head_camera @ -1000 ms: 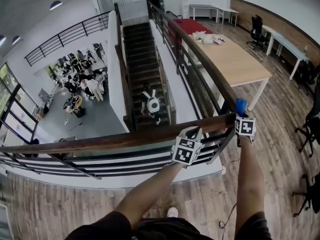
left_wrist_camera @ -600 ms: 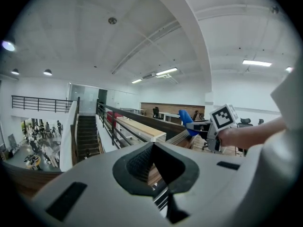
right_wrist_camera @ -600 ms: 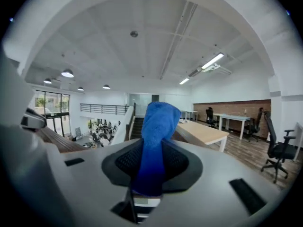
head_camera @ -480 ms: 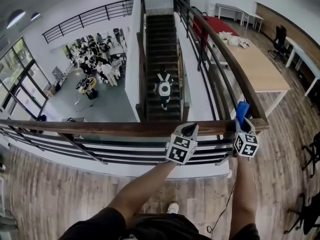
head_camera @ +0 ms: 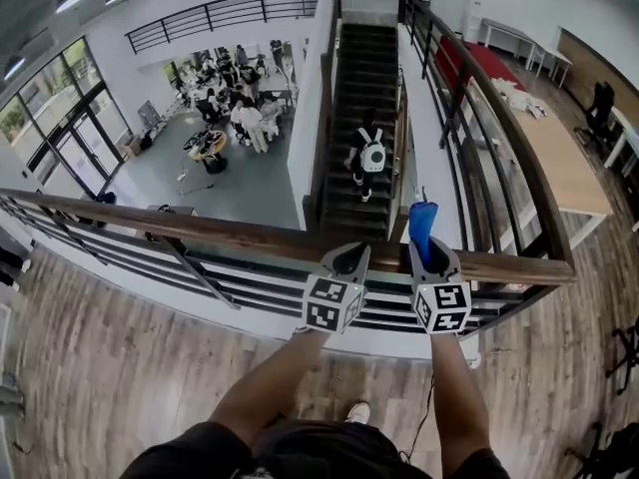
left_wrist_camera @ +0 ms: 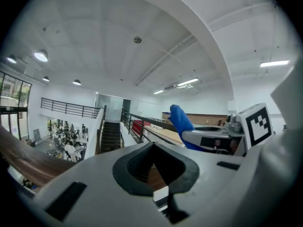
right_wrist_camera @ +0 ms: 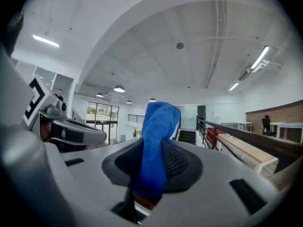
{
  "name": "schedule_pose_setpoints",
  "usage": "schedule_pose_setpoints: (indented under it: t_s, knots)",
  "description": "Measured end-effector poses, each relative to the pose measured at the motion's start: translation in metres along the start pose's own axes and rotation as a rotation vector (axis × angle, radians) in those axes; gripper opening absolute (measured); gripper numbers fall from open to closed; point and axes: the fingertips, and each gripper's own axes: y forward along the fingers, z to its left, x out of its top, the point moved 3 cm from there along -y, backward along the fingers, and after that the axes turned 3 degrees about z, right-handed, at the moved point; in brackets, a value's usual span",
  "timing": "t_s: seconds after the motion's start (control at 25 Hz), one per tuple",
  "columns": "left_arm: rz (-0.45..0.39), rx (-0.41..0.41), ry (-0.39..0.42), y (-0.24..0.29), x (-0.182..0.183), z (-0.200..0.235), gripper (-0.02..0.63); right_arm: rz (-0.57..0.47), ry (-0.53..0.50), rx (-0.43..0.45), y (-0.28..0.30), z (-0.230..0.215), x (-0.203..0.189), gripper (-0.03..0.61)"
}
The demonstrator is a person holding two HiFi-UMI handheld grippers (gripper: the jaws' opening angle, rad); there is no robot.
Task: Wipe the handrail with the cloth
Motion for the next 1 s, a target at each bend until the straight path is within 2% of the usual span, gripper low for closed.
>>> schedule_pose_setpoints:
  t_s: [0.24,0.6,0.84,1.0]
  knots:
    - [-0.012,0.154,-0.049,-0.073,-0.024,0.110,0.003,-0.025,-0.035,0.172,0.053,0.135,0.015,0.110]
    - [0.020,0.388,-0.090,-0.203,-0.083,0.283,0.003,-0.021,-0.082,0.415,0.122,0.348,0.004,0.110]
    - [0.070,0.553,-0.114,-0.286,-0.140,0.399,0.003,0.053,-0.080,0.557,0.173,0.484,-0.040,0.110]
    - [0.108,0.623,-0.130,-0.324,-0.174,0.467,0.003,0.124,-0.084,0.593,0.223,0.555,-0.076,0.110]
